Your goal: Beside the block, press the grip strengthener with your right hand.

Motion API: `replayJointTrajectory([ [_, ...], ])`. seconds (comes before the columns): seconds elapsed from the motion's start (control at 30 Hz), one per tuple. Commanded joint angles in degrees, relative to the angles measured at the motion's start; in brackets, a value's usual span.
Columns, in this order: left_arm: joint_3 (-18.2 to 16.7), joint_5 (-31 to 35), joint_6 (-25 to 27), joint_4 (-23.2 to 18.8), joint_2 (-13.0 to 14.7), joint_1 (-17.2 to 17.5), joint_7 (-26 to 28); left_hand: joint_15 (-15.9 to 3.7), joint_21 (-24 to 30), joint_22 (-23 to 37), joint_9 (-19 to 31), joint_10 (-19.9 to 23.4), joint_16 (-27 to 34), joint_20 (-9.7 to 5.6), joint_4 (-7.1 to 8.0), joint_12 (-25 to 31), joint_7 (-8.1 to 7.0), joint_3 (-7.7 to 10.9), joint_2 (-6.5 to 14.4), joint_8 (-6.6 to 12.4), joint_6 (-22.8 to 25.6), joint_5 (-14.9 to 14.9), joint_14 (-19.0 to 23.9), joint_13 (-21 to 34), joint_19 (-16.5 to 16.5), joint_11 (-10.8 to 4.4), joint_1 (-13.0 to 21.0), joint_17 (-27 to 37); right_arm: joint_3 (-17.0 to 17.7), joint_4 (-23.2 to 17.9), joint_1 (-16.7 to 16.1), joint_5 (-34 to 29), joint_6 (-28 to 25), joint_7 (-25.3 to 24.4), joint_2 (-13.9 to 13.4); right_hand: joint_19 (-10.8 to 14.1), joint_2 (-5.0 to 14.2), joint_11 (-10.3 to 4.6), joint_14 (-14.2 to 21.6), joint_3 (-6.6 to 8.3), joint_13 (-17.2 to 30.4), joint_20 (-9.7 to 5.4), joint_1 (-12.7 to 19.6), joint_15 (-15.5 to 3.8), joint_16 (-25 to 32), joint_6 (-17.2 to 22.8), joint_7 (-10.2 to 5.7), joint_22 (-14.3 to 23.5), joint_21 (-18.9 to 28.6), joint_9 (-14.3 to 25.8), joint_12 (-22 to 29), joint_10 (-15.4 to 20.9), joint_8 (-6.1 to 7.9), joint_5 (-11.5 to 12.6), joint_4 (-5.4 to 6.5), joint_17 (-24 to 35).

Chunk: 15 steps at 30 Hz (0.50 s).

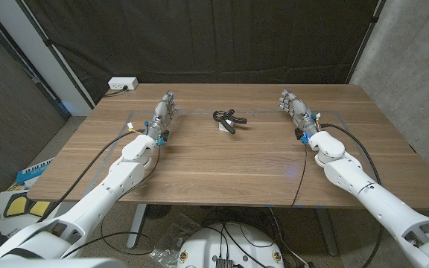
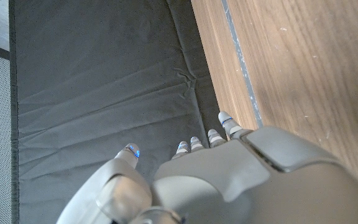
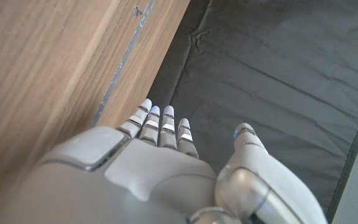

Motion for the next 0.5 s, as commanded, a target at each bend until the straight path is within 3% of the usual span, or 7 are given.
replayJointTrajectory([
  [0.03, 0.27, -0.12, -0.16, 0.95, -0.39, -0.61, -0.63, -3.42, 0.21, 0.08, 0.11, -11.63, 0.23, -2.98, 0.04, 0.35, -0.53, 0.19, 0.06, 0.28, -11.70, 0.34, -13.75, 0.07, -9.76, -0.13, 0.29, 0.11, -2.92, -6.83, 0.83, -12.39, -5.86, -4.23, -5.39, -0.51, -0.18, -0.11, -0.63, 0.13, 0.16, 0.26, 0.58, 0.28, -0.20, -0.42, -0.07, 0.13, -0.20, 0.27, -0.19, -0.39, -0.16, -0.17, -0.36, 0.23],
  [0.5, -0.03, -0.31, -0.42, 0.71, -0.17, -0.24, -0.66, -3.36, 0.19, 0.07, 0.13, -11.65, 0.24, -2.68, 0.05, 0.33, -0.55, 0.09, 0.03, 0.34, -11.47, 0.34, -13.67, 0.07, -9.68, 0.13, 0.32, 0.11, -6.04, -12.57, 2.68, -20.87, -13.38, -3.84, -8.94, -0.72, -0.13, -0.08, -1.11, 0.26, 0.13, 0.31, 0.96, 0.58, -0.21, -0.71, -0.31, 0.14, -0.45, 0.27, -0.28, -0.73, -0.12, -0.20, -0.73, 0.22],
])
